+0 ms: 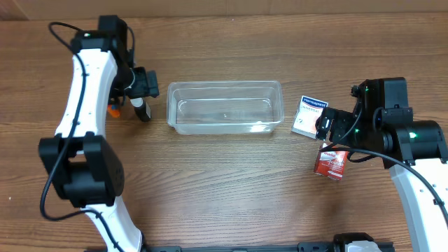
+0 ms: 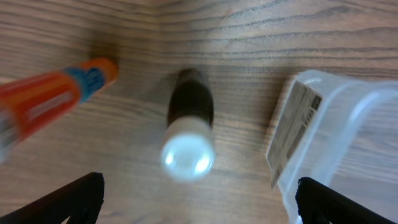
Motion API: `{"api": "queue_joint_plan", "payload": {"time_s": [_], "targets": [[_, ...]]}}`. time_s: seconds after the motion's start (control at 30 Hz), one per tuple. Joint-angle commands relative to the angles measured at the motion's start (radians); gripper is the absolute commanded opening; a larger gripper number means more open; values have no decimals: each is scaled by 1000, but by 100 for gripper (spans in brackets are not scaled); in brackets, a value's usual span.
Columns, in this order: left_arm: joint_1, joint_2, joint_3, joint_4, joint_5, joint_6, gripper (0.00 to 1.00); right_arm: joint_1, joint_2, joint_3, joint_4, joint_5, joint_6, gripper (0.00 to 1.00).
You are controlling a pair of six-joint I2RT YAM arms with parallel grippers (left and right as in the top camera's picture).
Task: Pack container
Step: 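Move the left gripper to the dark brown bottle and grasp it, then carry the brown bottle into the container's left end and release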
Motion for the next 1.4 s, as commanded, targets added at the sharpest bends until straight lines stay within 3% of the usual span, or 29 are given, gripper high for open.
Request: {"api": "queue_joint_plan", "payload": {"time_s": [0.0,0.13,0.3,0.5,0.63,0.7,0.8,0.87,1.37], "targets": [[-10,58,21,27,-13,5,100,-4,0,33,4,9,-3,100],[-10,91,21,35,-14,4,99,-4,0,33,4,9,-3,100],[-10,100,20,48,-14,5,77,-4,0,33,4,9,-3,100],[-10,125,18,60,-14,5,77,-4,0,33,4,9,-3,100],[-9,131,18,68,-14,4,71,-4,0,33,4,9,-3,100],[-8,131,18,71,-14,4,58,-4,0,33,3,9,-3,100],[-8,131,18,65,-14,4,53,-4,0,33,3,9,-3,100],[-9,131,18,59,-14,4,44,-4,0,33,3,9,-3,100],[-15,129,21,-21,-13,-23,11,-4,0,33,3,9,-3,100]]}}
